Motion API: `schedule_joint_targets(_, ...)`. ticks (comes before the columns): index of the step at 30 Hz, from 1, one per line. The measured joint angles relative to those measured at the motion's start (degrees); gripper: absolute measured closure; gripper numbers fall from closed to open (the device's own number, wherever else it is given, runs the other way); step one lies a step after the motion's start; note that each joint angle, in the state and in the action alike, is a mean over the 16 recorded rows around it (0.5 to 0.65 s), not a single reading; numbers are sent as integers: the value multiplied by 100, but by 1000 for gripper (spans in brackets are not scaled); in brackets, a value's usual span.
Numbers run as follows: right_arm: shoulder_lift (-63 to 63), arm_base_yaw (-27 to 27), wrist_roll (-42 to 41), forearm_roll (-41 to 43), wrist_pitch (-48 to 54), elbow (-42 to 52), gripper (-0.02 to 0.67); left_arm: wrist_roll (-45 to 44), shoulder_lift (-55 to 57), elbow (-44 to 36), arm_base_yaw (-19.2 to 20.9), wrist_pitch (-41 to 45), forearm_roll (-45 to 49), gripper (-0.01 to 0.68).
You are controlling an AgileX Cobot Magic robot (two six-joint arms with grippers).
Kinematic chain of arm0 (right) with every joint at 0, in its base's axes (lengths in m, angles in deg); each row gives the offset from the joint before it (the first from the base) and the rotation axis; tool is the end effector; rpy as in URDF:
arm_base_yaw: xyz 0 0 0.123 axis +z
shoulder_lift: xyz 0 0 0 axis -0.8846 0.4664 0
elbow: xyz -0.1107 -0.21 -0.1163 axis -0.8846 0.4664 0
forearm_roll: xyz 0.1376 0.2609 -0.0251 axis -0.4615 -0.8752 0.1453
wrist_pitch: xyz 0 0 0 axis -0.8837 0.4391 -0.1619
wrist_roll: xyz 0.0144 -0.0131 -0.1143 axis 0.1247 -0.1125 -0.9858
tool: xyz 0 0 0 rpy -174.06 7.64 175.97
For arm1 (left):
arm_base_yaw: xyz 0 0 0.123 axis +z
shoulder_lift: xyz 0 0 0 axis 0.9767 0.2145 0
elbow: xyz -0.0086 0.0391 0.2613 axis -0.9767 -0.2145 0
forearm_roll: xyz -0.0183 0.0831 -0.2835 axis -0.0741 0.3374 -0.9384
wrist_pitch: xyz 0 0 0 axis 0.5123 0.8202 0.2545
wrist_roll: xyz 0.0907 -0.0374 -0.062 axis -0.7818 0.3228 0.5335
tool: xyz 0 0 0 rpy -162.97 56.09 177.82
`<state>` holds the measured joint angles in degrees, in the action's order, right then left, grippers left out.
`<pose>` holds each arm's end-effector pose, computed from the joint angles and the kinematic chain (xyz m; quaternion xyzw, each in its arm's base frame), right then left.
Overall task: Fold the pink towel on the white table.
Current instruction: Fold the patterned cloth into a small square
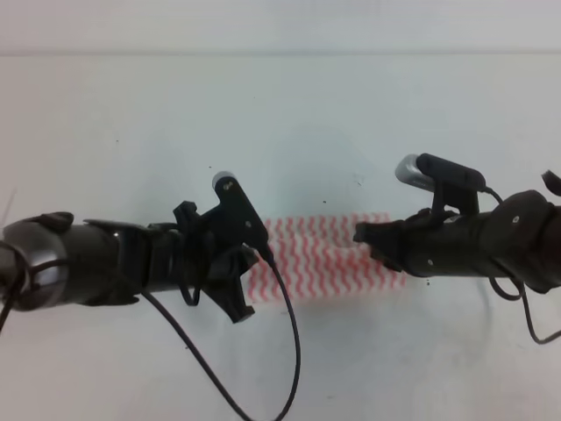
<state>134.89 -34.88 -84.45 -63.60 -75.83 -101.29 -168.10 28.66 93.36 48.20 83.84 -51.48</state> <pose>0.3453 0.1937 0.1051 0.0588 0.9267 0.2422 0.2814 0.3286 -0.2158 0.0958 0.5586 0.7228 -0.0677 0.4011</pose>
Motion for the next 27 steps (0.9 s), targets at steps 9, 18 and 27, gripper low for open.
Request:
schedule_joint_targets(9, 127, -98, 0, 3, 95, -294, 665, -24, 145, 343, 1, -200, -28, 675)
schedule_joint_targets(18, 264, -191, 0, 21, 101, -433, 665, -54, 402, 544, 0, -408, 0, 675)
schedule_joint_targets(27, 353, -283, 0, 40, 77, -438, 665, -63, 470, 564, 0, -475, 0, 675)
